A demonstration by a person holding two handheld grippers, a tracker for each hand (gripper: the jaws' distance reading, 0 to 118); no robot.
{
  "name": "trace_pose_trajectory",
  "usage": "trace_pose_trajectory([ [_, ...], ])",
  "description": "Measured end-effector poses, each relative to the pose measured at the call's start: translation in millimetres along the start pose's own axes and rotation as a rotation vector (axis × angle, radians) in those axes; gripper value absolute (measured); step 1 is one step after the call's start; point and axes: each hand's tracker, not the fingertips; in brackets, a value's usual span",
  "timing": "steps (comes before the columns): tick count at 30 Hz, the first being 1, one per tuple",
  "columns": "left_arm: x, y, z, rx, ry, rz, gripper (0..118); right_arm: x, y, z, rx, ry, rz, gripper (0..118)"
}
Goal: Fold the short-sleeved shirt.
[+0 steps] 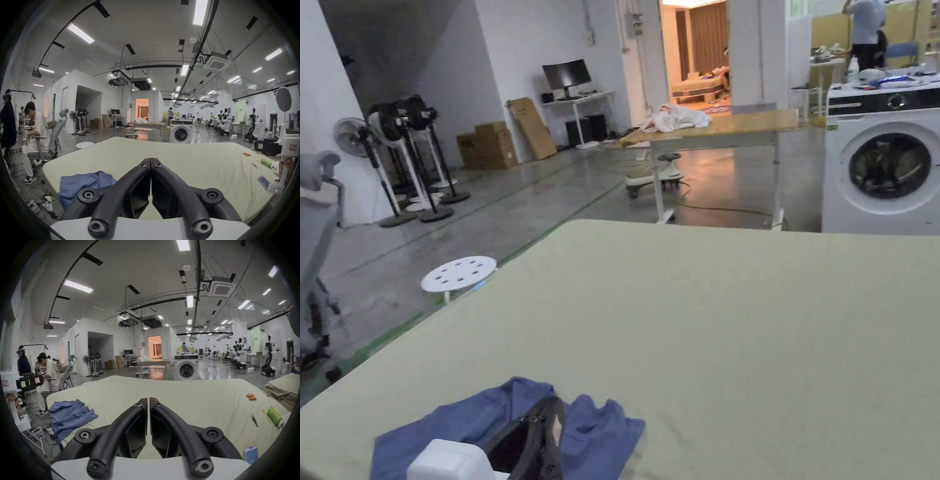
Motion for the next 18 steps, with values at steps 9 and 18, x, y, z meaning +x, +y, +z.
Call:
trace_pose_trajectory([
  [9,-72.8,-32.8,-26.6,-0.199,0.083,-0.071,58,-22.7,-22.7,-10.8,-0.085,0.092,0.017,2],
  [18,-141.9,-129.9,-199.1,-0.640,0.013,-0.036,84,-4.3,-63.0,-44.5,-0.208,0.028,0.019,2],
])
